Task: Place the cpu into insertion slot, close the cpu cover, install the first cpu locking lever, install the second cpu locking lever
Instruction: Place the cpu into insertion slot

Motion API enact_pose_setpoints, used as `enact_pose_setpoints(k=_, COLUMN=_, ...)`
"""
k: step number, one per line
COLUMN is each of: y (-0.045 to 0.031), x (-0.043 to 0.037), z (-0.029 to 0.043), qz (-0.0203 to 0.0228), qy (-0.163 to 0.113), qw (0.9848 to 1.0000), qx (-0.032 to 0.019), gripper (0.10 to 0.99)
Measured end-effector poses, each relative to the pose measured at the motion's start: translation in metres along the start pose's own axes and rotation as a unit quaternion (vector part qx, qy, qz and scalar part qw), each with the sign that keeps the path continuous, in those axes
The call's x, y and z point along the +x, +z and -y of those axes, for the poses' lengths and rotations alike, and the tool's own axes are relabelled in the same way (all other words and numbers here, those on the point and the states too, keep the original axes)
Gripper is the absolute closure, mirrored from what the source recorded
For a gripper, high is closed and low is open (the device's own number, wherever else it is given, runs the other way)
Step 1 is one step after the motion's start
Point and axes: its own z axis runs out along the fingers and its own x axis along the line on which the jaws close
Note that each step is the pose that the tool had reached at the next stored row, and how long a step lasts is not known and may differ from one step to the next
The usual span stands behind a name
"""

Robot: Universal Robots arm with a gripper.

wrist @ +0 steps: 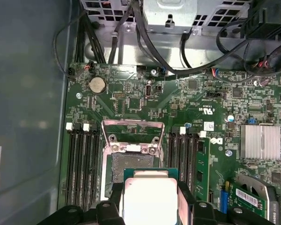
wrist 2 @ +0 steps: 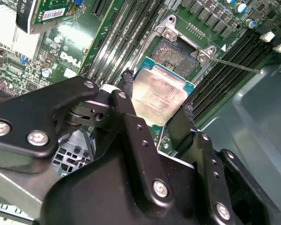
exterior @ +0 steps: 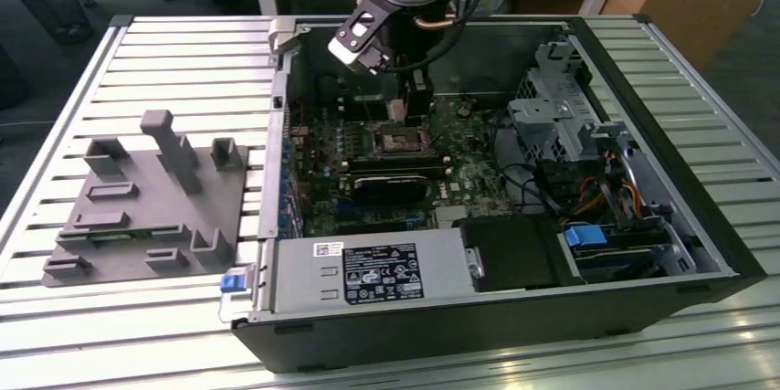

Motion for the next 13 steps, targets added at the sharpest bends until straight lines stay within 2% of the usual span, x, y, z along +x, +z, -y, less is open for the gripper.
enact_pose_setpoints(k=13, y=0.0093, x=0.0015, z=0.0007, qz=0.0, qy=0.0, qw=1.0, qx=0.0, gripper=0.545)
